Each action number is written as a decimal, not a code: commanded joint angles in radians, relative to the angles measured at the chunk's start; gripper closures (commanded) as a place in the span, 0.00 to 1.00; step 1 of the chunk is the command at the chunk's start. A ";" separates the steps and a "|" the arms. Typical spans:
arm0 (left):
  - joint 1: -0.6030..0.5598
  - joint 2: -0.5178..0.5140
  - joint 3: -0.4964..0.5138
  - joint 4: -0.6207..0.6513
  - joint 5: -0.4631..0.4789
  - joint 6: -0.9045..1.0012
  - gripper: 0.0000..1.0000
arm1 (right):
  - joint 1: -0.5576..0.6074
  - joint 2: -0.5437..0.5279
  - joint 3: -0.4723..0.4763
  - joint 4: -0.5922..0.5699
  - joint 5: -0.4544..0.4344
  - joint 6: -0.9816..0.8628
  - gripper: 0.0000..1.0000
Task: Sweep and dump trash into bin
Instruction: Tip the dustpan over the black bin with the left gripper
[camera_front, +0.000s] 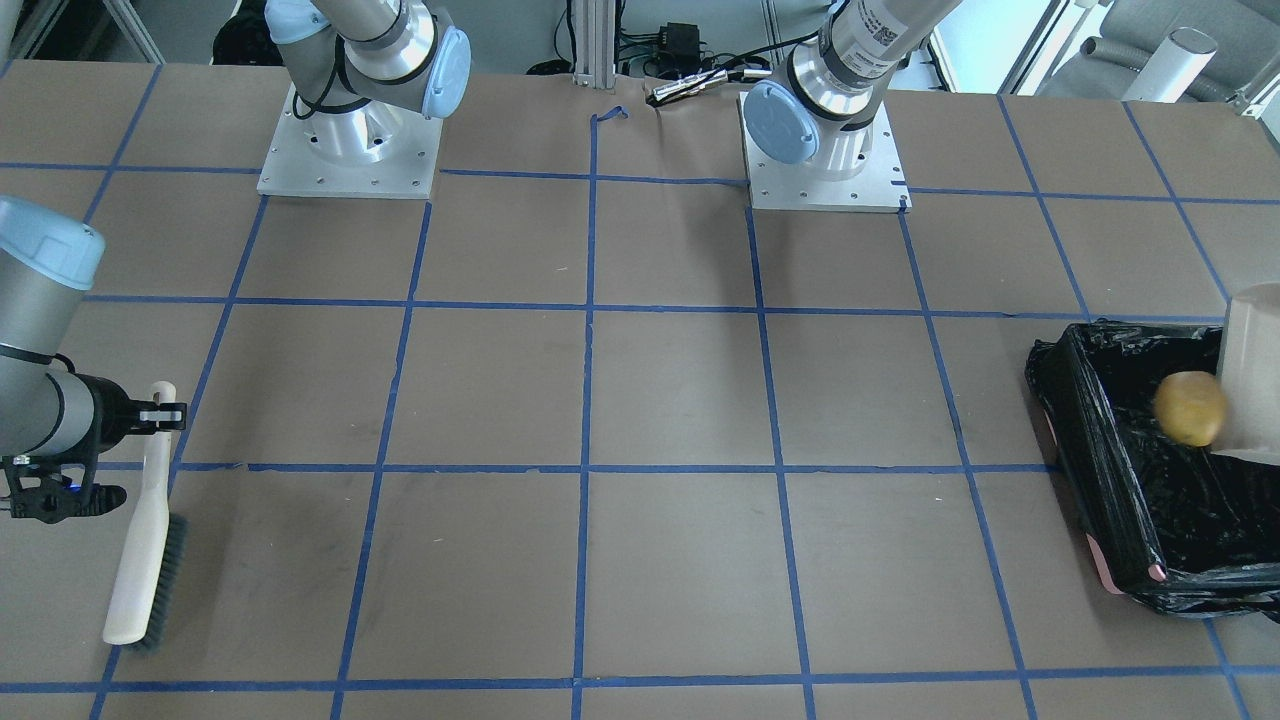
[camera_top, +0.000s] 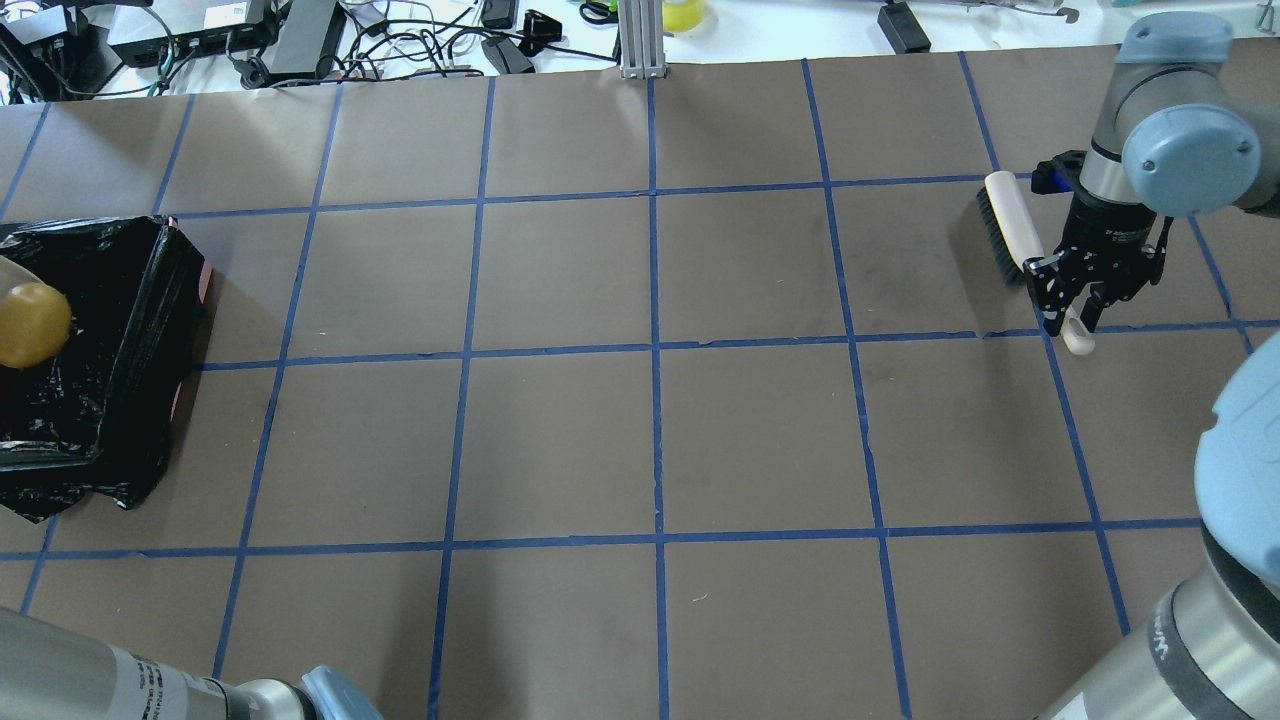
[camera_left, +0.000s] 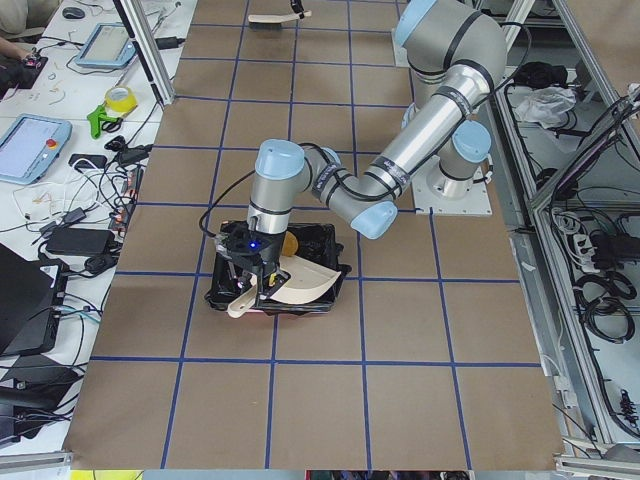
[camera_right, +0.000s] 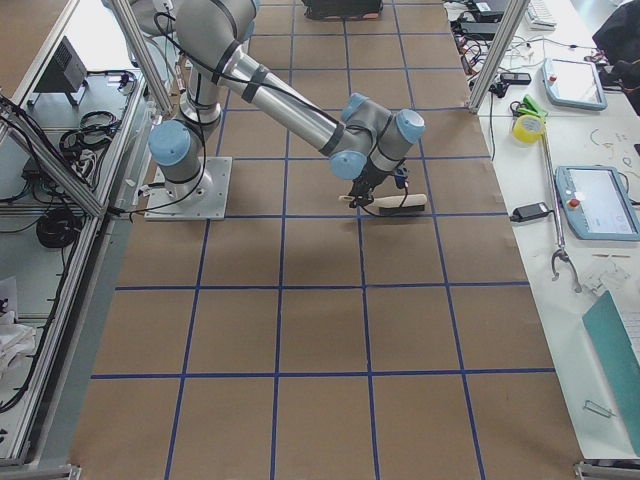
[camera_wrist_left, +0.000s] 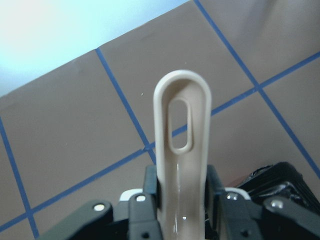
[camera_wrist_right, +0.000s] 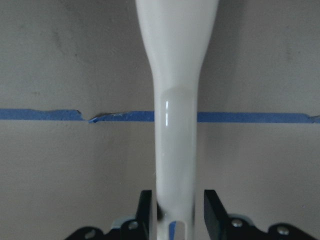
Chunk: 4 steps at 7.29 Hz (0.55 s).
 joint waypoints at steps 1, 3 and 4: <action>-0.030 0.011 -0.042 0.085 0.011 0.047 1.00 | 0.002 0.005 -0.003 -0.004 0.004 0.009 0.40; -0.035 -0.006 -0.069 0.204 0.023 0.083 1.00 | 0.002 -0.001 -0.009 -0.006 0.011 0.012 0.25; -0.053 -0.006 -0.069 0.240 0.040 0.099 1.00 | 0.002 -0.009 -0.021 -0.004 0.014 0.009 0.19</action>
